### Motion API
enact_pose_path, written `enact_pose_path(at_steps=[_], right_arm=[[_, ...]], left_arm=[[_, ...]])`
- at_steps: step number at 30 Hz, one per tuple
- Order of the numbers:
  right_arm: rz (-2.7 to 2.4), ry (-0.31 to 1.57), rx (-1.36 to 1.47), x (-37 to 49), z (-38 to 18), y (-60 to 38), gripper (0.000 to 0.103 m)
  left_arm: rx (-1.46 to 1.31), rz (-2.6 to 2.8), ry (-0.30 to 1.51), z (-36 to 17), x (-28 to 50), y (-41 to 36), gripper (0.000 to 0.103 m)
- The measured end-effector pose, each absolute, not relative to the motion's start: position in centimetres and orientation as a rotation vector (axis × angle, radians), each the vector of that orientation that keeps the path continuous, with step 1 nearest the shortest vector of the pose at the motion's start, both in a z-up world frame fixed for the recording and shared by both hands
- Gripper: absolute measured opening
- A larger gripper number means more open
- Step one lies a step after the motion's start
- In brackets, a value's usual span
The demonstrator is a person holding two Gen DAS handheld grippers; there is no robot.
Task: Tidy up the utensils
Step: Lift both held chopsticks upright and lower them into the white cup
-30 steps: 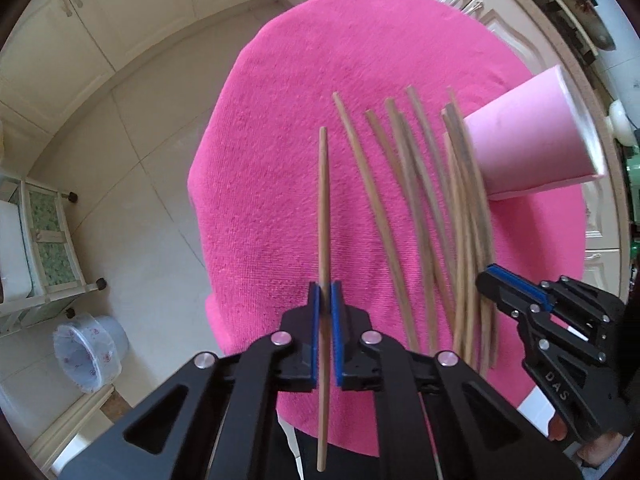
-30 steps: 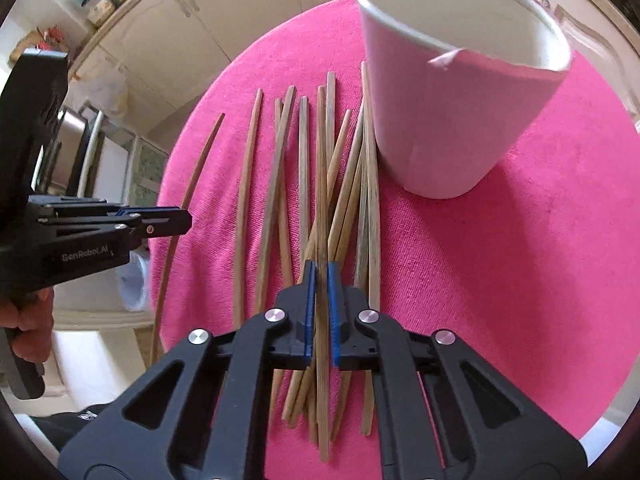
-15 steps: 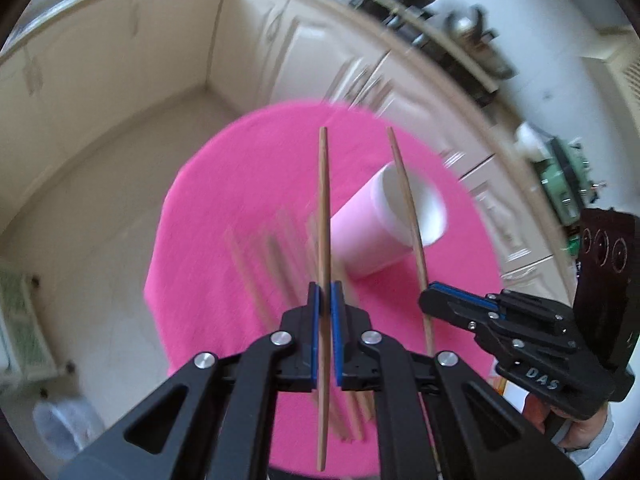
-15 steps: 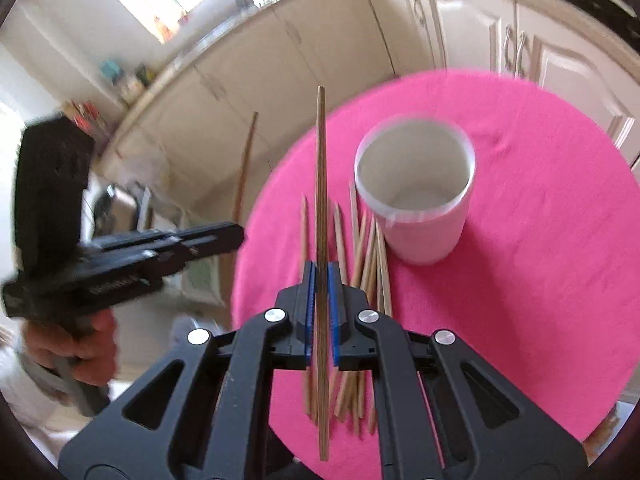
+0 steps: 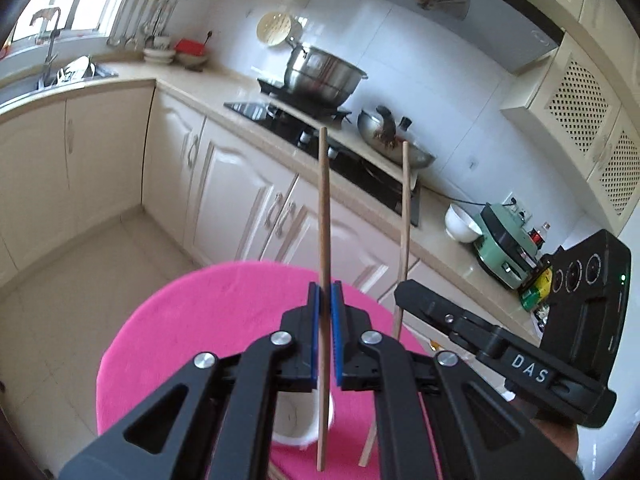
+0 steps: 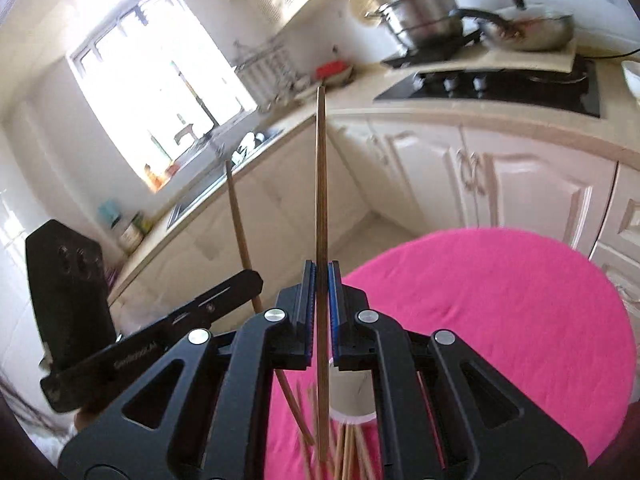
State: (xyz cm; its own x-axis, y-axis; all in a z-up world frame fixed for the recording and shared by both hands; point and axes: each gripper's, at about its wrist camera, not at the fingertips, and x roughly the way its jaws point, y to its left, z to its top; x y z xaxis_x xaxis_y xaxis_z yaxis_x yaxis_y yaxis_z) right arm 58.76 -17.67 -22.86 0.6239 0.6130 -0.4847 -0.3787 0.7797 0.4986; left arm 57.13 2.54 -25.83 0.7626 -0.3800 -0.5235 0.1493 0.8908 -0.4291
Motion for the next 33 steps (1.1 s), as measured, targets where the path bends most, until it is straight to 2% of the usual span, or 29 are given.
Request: enact_pose_path(at_steps=[7,12,33], right_arm=[[0.522,0.61,0.358,61.3,-24.4,-17.6,0.007],[0.51,0.624,0.331,61.7,-26.9,-17.0,0.007],[0.452,0.72,0.221,54.8,-30.1,-17.3,0.007]], left_arm=[[-0.328,-0.269,0.603,-27.7,59.7,1.8,0.006],[-0.3,-0.247,0.622,-30.3,60.0,2.1,0.006],[-0.234,-0.23,0.726,-33.4,54.7,2.7,0.006]])
